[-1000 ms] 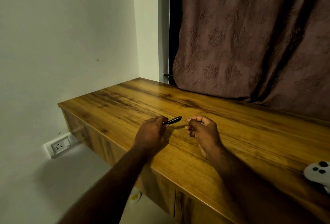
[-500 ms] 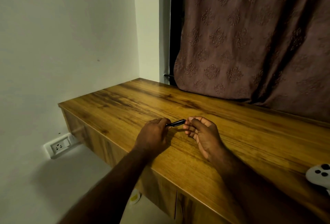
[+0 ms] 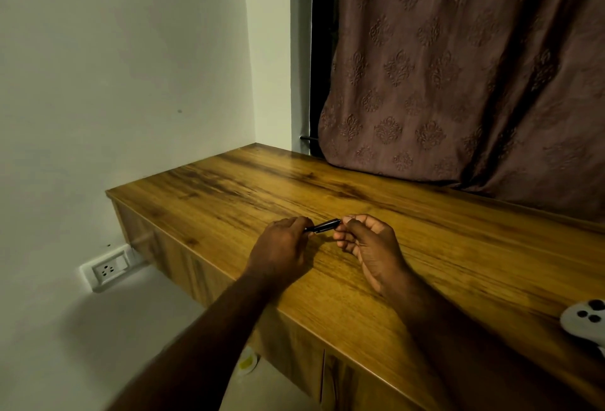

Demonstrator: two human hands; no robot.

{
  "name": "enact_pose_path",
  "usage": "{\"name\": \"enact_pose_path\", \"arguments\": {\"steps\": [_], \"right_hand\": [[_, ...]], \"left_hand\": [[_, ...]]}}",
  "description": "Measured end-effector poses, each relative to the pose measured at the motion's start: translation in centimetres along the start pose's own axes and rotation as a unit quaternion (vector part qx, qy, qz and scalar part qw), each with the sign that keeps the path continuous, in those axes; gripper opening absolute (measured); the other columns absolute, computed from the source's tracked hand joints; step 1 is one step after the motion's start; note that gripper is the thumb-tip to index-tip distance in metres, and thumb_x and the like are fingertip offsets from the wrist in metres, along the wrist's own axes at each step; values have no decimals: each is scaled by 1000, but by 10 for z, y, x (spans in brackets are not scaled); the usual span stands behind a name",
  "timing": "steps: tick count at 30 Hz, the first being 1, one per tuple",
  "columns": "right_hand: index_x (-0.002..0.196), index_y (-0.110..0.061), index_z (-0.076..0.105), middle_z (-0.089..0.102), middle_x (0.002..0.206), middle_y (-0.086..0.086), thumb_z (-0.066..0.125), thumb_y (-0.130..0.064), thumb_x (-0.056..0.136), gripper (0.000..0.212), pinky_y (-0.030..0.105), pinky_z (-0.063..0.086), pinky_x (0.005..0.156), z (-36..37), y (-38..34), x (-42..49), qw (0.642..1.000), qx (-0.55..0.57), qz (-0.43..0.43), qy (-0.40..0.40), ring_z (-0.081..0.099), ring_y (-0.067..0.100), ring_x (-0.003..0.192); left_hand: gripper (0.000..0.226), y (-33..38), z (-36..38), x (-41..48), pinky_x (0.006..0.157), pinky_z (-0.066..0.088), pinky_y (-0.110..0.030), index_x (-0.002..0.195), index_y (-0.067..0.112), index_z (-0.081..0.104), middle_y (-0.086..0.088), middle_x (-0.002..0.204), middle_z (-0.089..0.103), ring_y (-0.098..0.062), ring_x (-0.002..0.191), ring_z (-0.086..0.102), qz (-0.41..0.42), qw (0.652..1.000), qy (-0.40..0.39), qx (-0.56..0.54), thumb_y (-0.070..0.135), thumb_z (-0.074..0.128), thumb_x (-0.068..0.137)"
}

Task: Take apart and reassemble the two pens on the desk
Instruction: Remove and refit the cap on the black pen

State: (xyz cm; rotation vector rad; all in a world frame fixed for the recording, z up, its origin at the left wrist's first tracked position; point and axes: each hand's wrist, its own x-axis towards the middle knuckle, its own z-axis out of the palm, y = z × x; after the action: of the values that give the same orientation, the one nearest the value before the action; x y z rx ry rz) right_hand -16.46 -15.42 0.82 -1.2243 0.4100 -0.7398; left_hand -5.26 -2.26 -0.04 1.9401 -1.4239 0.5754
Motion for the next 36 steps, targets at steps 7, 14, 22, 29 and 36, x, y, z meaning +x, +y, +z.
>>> {"name": "enact_pose_path", "arguments": {"steps": [7, 14, 22, 29, 36], "right_hand": [[92, -3, 67, 69, 75, 14, 62, -9, 90, 8, 29, 51, 62, 0, 1, 0, 1000, -14, 3, -4, 64, 18, 66], [88, -3, 69, 69, 73, 15, 65, -6, 86, 5, 31, 50, 63, -1, -2, -1, 1000, -2, 5, -5, 63, 19, 65], [95, 3, 70, 71, 76, 16, 69, -6, 83, 15, 30, 50, 63, -3, -4, 0, 999, 24, 26, 0, 64, 20, 66], [101, 6, 68, 71, 79, 17, 65, -5, 87, 19, 26, 52, 58, -2, -3, 1, 999, 13, 28, -10, 66, 19, 66], [92, -5, 70, 71, 77, 17, 61, -9, 91, 9, 29, 51, 63, -1, 0, 0, 998, -55, -17, -16, 66, 20, 66]], "left_hand": [[41, 0, 0, 0, 70, 50, -36, 104, 11, 62, -8, 91, 69, -27, 79, 63, 3, 1000, 3, -1, 41, 37, 91], [45, 2, -2, 0, 71, 50, -36, 104, 10, 63, -9, 92, 69, -27, 80, 63, 5, 1000, 7, -7, 43, 34, 91], [42, 0, -2, 0, 68, 50, -37, 104, 12, 63, -9, 90, 69, -26, 78, 62, 11, 1000, 5, -12, 43, 36, 92], [41, -1, 1, -1, 66, 50, -36, 104, 13, 62, -9, 89, 69, -27, 77, 62, 6, 1000, 7, -11, 42, 36, 92], [38, -2, 3, -2, 66, 52, -37, 107, 14, 61, -9, 89, 69, -27, 78, 63, -8, 1000, 11, -4, 42, 41, 92]]}}
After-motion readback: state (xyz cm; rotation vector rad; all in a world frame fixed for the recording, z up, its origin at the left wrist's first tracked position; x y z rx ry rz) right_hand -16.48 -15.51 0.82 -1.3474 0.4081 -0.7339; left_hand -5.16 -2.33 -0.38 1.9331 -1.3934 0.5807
